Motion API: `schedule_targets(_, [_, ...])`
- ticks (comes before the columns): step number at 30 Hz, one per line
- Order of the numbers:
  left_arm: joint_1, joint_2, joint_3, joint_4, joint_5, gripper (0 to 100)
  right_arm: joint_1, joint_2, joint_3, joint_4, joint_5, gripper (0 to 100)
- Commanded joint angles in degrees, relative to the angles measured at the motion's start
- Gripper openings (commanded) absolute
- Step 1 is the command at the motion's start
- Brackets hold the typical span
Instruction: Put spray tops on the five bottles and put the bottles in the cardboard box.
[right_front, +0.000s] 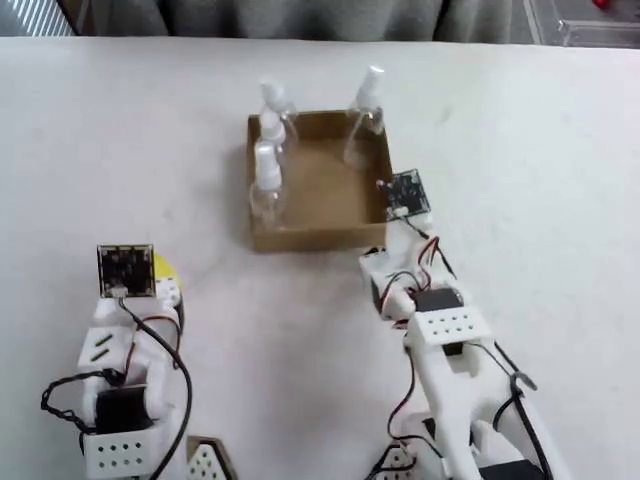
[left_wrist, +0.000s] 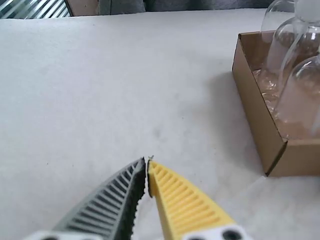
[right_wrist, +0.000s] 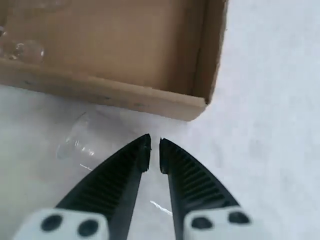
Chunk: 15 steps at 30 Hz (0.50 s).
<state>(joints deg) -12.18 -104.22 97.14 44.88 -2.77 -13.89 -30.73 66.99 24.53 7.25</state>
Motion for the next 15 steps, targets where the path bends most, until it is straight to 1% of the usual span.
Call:
schedule_targets(1, [-0.6,-0.4,-0.1,-0.2,-0.7,2,-2.4,0.8,-0.6,0.2,1.1,1.6])
schedule_targets(5, [-0.6,-0.4,-0.1,-0.2,-0.7,2,-2.0,0.8,-0.3,0.3,8.4,1.6])
schedule_targets(7, [-0.6,-0.4,-0.1,-0.2,-0.7,2,-0.7,0.8,-0.2,0.9,10.5,1.6])
schedule_targets(10, [-0.6,-0.4,-0.1,-0.3,-0.7,2,-0.1,0.7,-0.5,4.0,13.0,1.6])
schedule_targets(15, [-0.6,-0.4,-0.1,-0.3,-0.7,2,-0.1,-0.4,-0.6,8.2,21.0,1.6])
